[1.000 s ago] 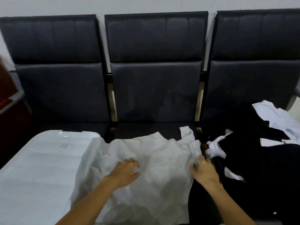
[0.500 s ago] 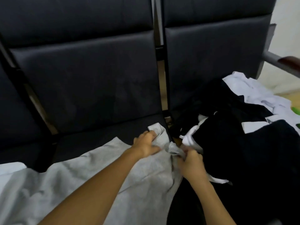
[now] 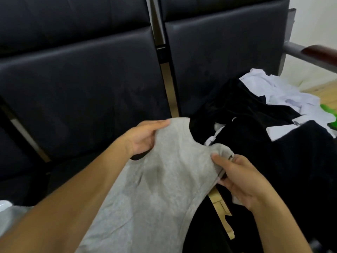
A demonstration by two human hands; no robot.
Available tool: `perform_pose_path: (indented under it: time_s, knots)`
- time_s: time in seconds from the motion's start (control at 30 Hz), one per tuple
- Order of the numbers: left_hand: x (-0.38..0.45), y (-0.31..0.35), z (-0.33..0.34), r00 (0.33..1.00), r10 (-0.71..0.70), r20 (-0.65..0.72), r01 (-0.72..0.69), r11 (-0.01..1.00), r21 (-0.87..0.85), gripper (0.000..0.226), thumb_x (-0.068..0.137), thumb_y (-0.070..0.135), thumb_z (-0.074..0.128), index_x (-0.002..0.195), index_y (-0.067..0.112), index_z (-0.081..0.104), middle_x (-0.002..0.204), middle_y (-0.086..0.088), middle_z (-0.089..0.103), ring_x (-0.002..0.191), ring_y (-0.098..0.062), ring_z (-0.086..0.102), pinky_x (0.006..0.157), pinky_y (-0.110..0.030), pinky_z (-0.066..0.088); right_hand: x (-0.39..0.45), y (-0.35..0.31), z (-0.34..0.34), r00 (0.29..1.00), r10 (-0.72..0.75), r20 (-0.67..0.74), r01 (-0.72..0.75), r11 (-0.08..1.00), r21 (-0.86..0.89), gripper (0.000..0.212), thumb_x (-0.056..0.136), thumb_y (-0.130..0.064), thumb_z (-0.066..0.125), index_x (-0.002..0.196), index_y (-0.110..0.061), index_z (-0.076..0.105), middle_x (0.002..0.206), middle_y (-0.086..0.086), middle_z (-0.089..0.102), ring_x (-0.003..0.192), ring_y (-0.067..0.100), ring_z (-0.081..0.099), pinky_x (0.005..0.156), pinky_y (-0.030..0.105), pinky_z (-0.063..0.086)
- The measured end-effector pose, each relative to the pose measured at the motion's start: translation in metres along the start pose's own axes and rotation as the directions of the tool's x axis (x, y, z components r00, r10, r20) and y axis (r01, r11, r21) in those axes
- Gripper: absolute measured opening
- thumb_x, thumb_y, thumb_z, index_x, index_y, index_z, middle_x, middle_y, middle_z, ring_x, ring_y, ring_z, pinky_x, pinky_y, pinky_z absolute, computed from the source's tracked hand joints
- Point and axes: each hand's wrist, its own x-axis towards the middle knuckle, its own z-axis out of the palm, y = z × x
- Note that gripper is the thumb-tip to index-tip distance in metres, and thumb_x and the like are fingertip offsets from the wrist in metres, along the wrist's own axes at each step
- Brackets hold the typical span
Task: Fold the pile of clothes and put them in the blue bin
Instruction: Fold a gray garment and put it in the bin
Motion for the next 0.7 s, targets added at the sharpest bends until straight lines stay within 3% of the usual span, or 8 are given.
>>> perform_pose_path:
  time_s: [0.1, 0.23, 0.37, 0.43, 0.5, 0.6, 0.63, 0.7]
  knots:
    - [0.009, 0.017, 0.016, 0.996, 0.093, -0.006, -0.092, 0.996, 0.013, 0.035, 0.091, 0.001, 0.062, 0.126, 0.007, 0.065, 0.119, -0.01, 0.071, 0.111, -0.021, 0.068, 0.092, -0.033, 0.055, -0.009, 0.0, -0.007, 0.981, -0.167, -0.101, 0.145, 0.97, -0.196, 0.036, 0.099, -0.03, 0.057, 0.09, 0.002, 0.071, 0.083, 0.012, 0.075, 0.079, 0.026, 0.073, 0.077, 0.042, 0.059]
    - [0.018, 0.032, 0.03, 0.984, 0.17, -0.048, -0.151, 0.951, 0.269, 0.044, 0.086, -0.01, 0.063, 0.124, 0.009, 0.064, 0.119, -0.008, 0.069, 0.111, -0.018, 0.066, 0.089, -0.027, 0.055, -0.018, -0.006, -0.015, 0.857, -0.473, -0.204, 0.239, 0.716, -0.656, 0.048, 0.096, -0.031, 0.06, 0.059, -0.002, 0.049, 0.047, 0.001, 0.041, 0.037, 0.005, 0.039, 0.04, 0.016, 0.033]
    - [-0.004, 0.038, 0.003, 0.956, 0.289, 0.046, -0.221, 0.606, 0.764, 0.014, 0.085, -0.001, 0.069, 0.093, 0.01, 0.073, 0.096, -0.005, 0.071, 0.091, -0.011, 0.066, 0.082, -0.024, 0.054, -0.03, -0.01, 0.008, 0.829, -0.551, -0.094, 0.323, 0.61, -0.724, 0.044, 0.094, -0.028, 0.062, 0.056, -0.009, 0.055, 0.046, 0.0, 0.049, 0.038, 0.008, 0.042, 0.038, 0.019, 0.035]
    - [-0.031, 0.041, -0.027, 0.963, 0.238, 0.127, -0.232, 0.492, 0.839, 0.013, 0.086, -0.001, 0.069, 0.083, 0.012, 0.071, 0.09, -0.009, 0.07, 0.084, -0.011, 0.065, 0.082, -0.025, 0.055, -0.039, -0.002, 0.038, 0.852, -0.519, 0.075, 0.422, 0.594, -0.685, 0.043, 0.093, -0.028, 0.063, 0.057, -0.006, 0.054, 0.046, -0.001, 0.049, 0.04, 0.008, 0.041, 0.04, 0.02, 0.034]
    - [-0.061, 0.042, -0.068, 0.984, 0.052, 0.168, -0.173, 0.449, 0.877, 0.023, 0.086, -0.01, 0.062, 0.079, 0.011, 0.068, 0.096, -0.011, 0.072, 0.091, -0.01, 0.067, 0.087, -0.027, 0.055, -0.053, 0.011, 0.072, 0.867, -0.373, 0.331, 0.498, 0.639, -0.586, 0.039, 0.092, -0.034, 0.065, 0.064, -0.007, 0.058, 0.054, 0.0, 0.056, 0.046, 0.007, 0.051, 0.049, 0.031, 0.046]
    - [-0.098, 0.031, -0.122, 0.946, -0.303, 0.113, -0.018, 0.298, 0.954, 0.05, 0.08, -0.024, 0.038, 0.082, 0.012, 0.072, 0.111, 0.004, 0.073, 0.111, -0.003, 0.065, 0.104, -0.033, 0.047, -0.072, 0.041, 0.1, 0.739, 0.049, 0.672, 0.437, 0.724, -0.534, 0.021, 0.088, -0.044, 0.069, 0.095, -0.025, 0.071, 0.088, -0.009, 0.07, 0.08, 0.0, 0.065, 0.076, 0.028, 0.054]
    - [-0.102, 0.023, -0.133, 0.943, -0.323, 0.076, 0.01, 0.258, 0.966, 0.058, 0.078, -0.025, 0.032, 0.085, 0.015, 0.074, 0.112, 0.007, 0.073, 0.113, -0.001, 0.064, 0.107, -0.035, 0.046, -0.074, 0.047, 0.098, 0.728, 0.12, 0.675, 0.442, 0.671, -0.596, 0.021, 0.087, -0.046, 0.068, 0.102, -0.031, 0.07, 0.096, -0.013, 0.068, 0.087, -0.001, 0.063, 0.083, 0.025, 0.053]
    - [-0.101, 0.003, -0.143, 0.97, -0.236, 0.055, 0.012, 0.275, 0.961, 0.059, 0.083, -0.022, 0.033, 0.093, 0.019, 0.074, 0.111, 0.008, 0.073, 0.112, -0.003, 0.064, 0.107, -0.038, 0.047, -0.066, 0.052, 0.089, 0.832, 0.151, 0.534, 0.42, 0.457, -0.784, 0.024, 0.085, -0.051, 0.067, 0.1, -0.033, 0.065, 0.101, -0.014, 0.061, 0.095, 0.005, 0.061, 0.084, 0.026, 0.051]
